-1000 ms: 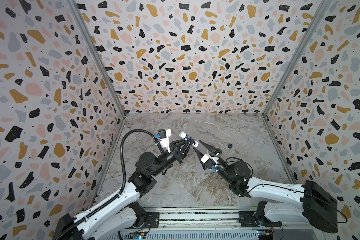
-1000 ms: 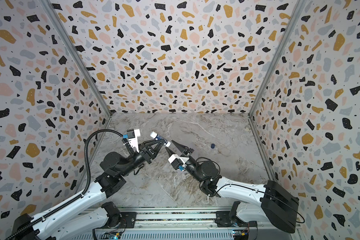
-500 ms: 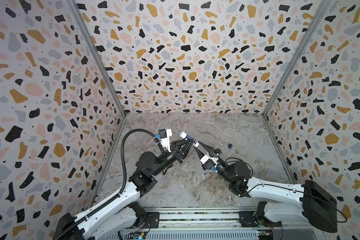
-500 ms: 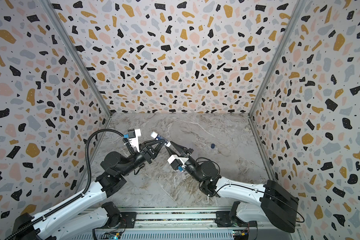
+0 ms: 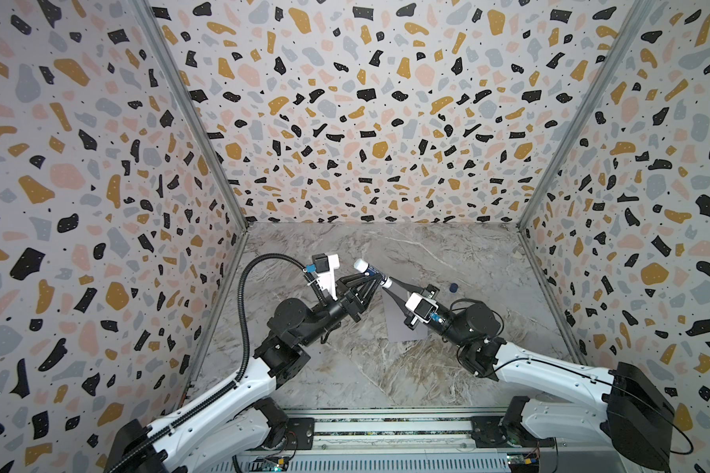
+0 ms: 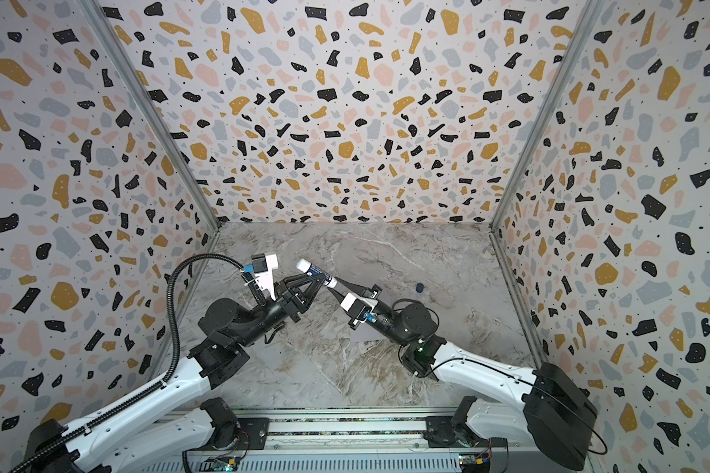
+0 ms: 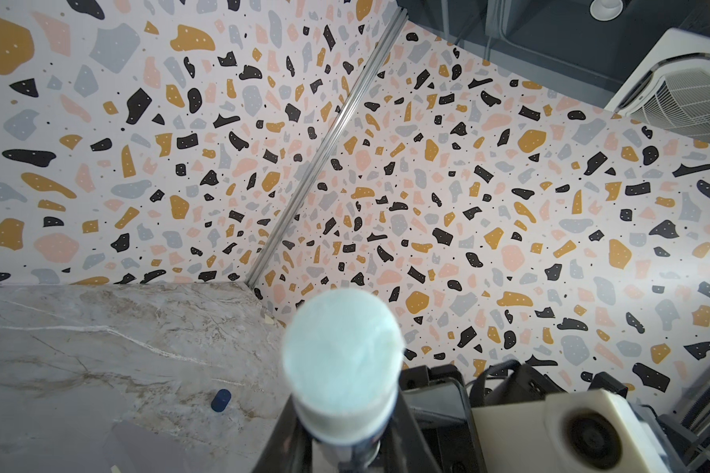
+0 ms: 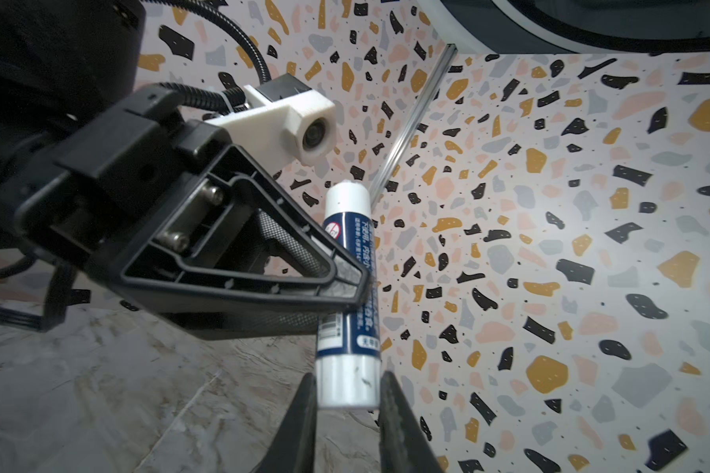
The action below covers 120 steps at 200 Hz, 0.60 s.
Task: Place the letter into the envelope and seal it
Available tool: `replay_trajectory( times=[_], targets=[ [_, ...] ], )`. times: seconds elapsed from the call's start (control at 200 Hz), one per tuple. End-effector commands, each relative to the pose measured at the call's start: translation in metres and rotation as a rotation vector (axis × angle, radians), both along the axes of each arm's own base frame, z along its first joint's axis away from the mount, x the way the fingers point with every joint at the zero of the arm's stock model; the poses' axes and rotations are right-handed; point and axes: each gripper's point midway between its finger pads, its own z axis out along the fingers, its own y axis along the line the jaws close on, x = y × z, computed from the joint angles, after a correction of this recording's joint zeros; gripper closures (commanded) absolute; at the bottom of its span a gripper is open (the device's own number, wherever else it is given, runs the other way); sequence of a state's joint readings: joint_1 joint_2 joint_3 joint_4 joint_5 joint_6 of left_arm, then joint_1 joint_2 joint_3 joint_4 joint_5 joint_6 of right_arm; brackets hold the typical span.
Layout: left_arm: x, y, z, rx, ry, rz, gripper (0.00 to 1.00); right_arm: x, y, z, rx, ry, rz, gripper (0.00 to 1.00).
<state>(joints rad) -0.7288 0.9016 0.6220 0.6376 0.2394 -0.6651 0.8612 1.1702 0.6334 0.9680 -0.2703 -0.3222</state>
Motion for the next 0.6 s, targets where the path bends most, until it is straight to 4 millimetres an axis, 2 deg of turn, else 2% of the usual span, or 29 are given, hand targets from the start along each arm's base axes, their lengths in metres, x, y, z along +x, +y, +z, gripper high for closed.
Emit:
replay_trajectory(
  times=[0.0,0.17,0.32,0.501,0.596],
  targets=[
    [-0.016,-0.001,0.021,0.014,-0.148,-0.034,1.0,-0.025,-0.01,0.033,0.084,0.205,0.347,0.96],
    [-0.022,-0.001,0.024,0.026,-0.207,-0.047,1.0,-0.04,-0.018,0.032,0.07,0.337,0.588,0.96],
    [-0.023,0.0,0.021,0.039,-0.226,-0.038,1.0,-0.046,-0.016,0.026,0.027,0.412,0.695,0.96],
    [-0.022,0.002,0.019,0.032,-0.215,-0.028,1.0,-0.04,-0.012,0.023,0.023,0.44,0.688,0.93],
    [-0.017,0.003,0.018,0.022,-0.189,-0.01,1.0,-0.032,-0.012,0.024,0.034,0.42,0.634,0.84]
  ],
)
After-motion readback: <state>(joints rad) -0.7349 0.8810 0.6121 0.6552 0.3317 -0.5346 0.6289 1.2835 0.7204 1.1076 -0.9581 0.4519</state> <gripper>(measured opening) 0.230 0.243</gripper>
